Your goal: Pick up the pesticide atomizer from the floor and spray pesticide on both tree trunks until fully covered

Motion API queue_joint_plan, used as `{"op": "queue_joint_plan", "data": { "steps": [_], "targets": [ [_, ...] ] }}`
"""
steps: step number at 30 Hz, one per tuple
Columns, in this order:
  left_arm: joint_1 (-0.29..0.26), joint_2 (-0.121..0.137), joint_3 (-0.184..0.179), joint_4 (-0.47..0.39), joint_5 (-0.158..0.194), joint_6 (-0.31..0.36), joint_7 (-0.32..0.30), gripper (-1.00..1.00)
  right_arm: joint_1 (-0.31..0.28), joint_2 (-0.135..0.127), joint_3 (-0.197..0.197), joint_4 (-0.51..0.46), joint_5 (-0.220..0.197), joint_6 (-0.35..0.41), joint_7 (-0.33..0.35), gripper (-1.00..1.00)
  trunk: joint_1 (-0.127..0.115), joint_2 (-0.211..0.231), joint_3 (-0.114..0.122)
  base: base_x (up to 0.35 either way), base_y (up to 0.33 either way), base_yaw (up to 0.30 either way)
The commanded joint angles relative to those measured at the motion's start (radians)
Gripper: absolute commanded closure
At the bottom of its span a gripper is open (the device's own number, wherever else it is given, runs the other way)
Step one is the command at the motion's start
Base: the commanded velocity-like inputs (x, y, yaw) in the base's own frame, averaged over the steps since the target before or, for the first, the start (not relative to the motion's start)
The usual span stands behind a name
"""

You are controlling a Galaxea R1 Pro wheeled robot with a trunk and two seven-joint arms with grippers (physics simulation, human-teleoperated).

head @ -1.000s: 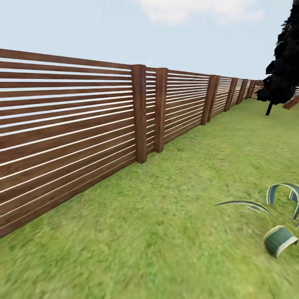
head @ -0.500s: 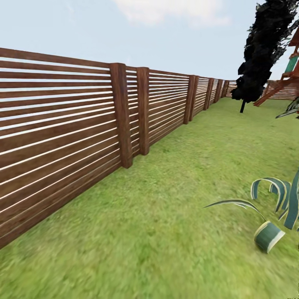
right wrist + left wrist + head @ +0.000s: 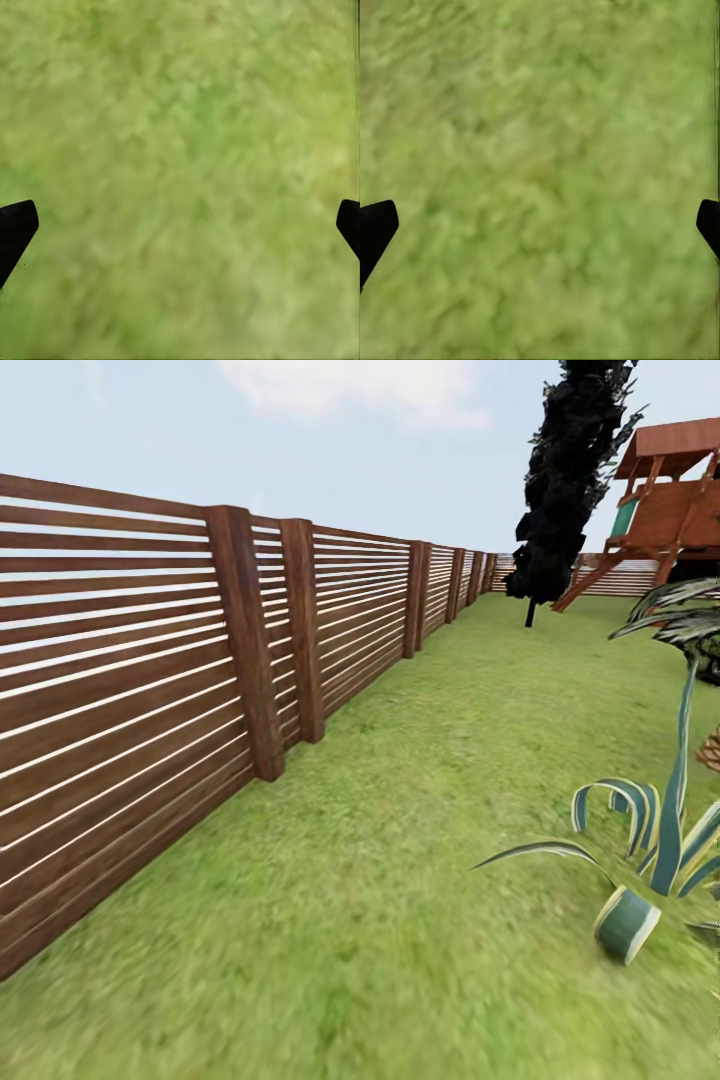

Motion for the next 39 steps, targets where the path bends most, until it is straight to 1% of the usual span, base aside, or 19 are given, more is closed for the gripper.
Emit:
{"op": "queue_joint_plan", "data": {
  "steps": [1,13,24,36,39],
  "targets": [
    [0.000,-0.001,-0.001,0.001,0.004,-0.003,0.000,-1.00,-0.001,0.001,-0.003,0.001,0.006,-0.003,0.000,-1.00,0.000,0.000,-0.001,0.298,0.208,-0.262],
    [0.000,-0.002,-0.002,0.004,0.004,-0.002,0.000,-1.00,-0.001,0.001,-0.003,-0.001,0.006,-0.004,0.000,-1.00,0.000,0.000,-0.001,0.294,0.219,-0.240],
    [0.000,-0.004,-0.003,0.004,0.001,-0.002,-0.002,-1.00,-0.001,0.000,-0.003,0.000,0.006,-0.004,0.000,-1.00,0.000,0.000,-0.001,0.296,0.203,-0.020],
    [0.000,-0.004,-0.003,0.004,0.001,-0.002,-0.002,-1.00,-0.001,0.000,-0.004,-0.001,0.006,-0.004,0.000,-1.00,0.000,0.000,-0.001,0.332,0.104,-0.002],
    [0.000,-0.004,-0.003,0.004,0.001,-0.002,-0.002,-1.00,-0.001,0.000,-0.004,-0.001,0.006,-0.004,0.000,-1.00,0.000,0.000,-0.001,0.334,0.110,-0.114]
  ]
}}
